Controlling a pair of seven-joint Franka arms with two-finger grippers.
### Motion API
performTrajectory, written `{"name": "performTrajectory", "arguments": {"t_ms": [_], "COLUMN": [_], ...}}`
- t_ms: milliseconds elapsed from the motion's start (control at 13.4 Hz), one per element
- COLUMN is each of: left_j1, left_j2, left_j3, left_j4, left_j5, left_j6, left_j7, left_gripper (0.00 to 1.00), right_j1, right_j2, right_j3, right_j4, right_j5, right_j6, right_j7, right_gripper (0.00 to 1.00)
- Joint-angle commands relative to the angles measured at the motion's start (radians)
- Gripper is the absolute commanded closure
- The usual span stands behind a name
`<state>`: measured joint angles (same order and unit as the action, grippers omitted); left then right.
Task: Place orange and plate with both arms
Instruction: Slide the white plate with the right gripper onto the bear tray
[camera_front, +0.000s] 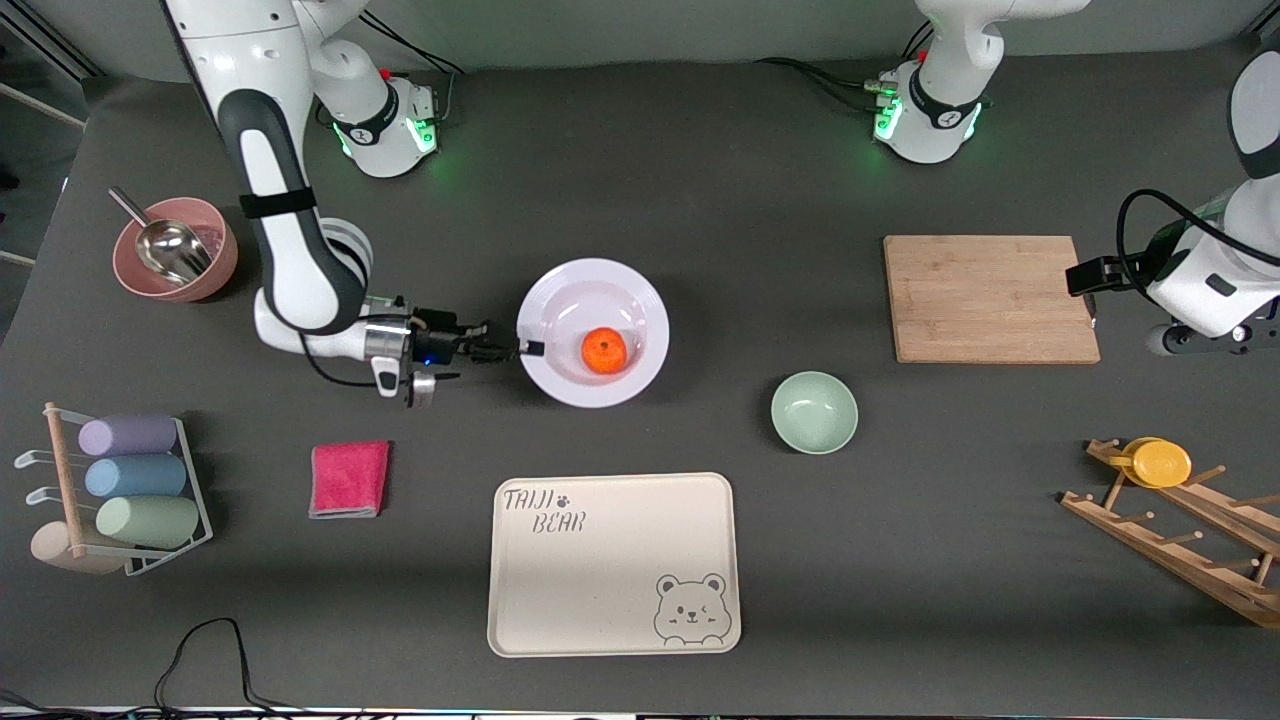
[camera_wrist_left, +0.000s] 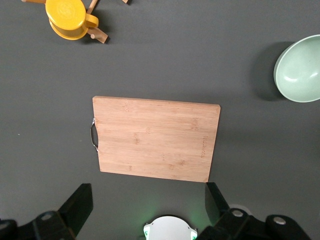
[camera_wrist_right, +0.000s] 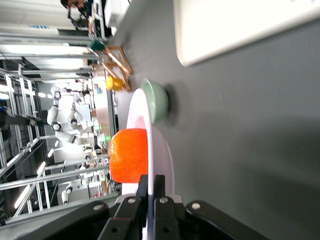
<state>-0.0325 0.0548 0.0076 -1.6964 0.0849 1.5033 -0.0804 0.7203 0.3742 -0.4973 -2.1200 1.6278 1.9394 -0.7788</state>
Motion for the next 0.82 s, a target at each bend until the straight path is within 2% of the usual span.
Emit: {"name": "performTrajectory", "arguments": {"t_ms": [0,149,299,373,523,747], "left_j1": [-0.017,-0.017,-0.017,-0.017,-0.017,-0.017], "left_j2": [0.010,0.010,0.011,0.011,0.011,0.013], "left_j3": [0.009,0.009,0.009,0.009,0.009,0.009], "left_j4": [0.024,0.024,0.024,0.023,0.023,0.023], "left_j5": [0.001,0.001,0.001,0.001,0.001,0.001], "left_j6": [-0.023,-0.024,-0.023,-0.023,-0.023,-0.023], "left_j7": [0.013,0.013,0.011,0.011,0.011,0.011], "left_gripper": [0.00,0.00,0.00,0.00,0.00,0.00], "right_j1": [-0.033,-0.071,-0.122,-0.149,-0.186,-0.306], "right_j2": [0.127,0.249,0.363,0.412,0.477,0.613], "right_j3": [0.005,0.006,0.011,0.014,0.020,0.126], "right_j4": [0.219,0.409,0.613,0.693,0.779,0.960], "right_j5": [-0.016,-0.002,-0.002,-0.002,0.000,-0.003], "right_j6": [-0.014,-0.016,-0.016,-0.019,-0.019,-0.011], "right_j7": [0.050,0.058,0.186,0.235,0.300,0.299], "right_gripper": [1.00,1.00,1.00,1.00,1.00,1.00]}}
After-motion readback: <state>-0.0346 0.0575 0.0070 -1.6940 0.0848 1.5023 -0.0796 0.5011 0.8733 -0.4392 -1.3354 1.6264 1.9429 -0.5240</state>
